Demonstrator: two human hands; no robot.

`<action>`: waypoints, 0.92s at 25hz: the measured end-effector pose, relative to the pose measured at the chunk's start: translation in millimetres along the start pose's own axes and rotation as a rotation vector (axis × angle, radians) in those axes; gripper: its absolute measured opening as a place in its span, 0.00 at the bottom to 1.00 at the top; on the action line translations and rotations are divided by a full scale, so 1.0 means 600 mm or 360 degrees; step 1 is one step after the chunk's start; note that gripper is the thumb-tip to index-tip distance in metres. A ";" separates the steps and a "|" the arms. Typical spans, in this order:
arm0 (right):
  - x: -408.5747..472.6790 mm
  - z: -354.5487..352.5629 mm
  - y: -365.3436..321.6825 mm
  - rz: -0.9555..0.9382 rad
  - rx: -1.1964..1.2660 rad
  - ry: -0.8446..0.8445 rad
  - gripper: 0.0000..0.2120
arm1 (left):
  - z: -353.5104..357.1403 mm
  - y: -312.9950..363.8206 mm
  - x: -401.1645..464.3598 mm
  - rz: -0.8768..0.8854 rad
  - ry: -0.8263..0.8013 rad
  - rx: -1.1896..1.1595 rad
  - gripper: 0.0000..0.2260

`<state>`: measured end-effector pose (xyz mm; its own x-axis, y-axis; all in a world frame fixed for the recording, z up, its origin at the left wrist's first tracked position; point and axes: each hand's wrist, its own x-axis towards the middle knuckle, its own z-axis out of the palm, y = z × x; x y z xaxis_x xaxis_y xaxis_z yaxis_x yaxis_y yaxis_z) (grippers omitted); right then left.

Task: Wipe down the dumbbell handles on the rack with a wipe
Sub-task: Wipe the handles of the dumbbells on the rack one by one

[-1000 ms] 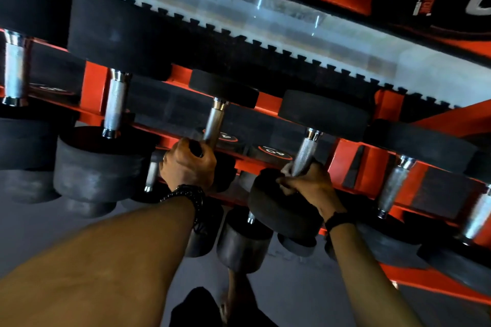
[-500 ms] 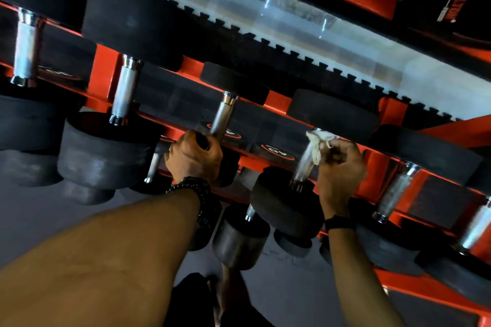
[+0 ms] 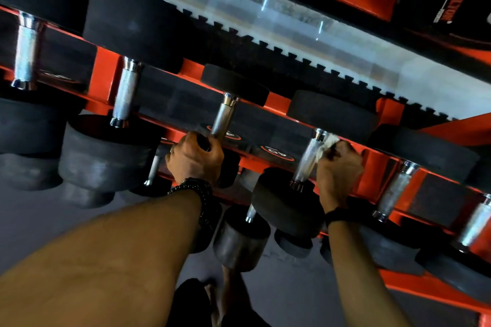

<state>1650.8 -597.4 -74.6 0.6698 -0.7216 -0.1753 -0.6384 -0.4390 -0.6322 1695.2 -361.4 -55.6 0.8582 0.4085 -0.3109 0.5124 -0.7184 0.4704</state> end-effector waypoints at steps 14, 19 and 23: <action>-0.056 -0.016 0.038 0.0198 0.0045 -0.0597 0.13 | -0.002 0.003 -0.004 0.0010 0.0056 -0.0021 0.11; 0.025 -0.029 -0.011 0.0521 0.0910 -0.0729 0.20 | -0.002 0.009 -0.005 0.0002 0.0064 -0.0005 0.10; -0.042 -0.059 -0.004 0.0592 0.0811 -0.1232 0.24 | -0.001 0.010 -0.007 -0.0029 0.0096 -0.0021 0.10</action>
<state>1622.2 -596.8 -41.9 0.6388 -0.1390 -0.7567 -0.7403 0.1569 -0.6537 1694.7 -367.2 -51.0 0.8489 0.4548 -0.2693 0.5278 -0.7032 0.4763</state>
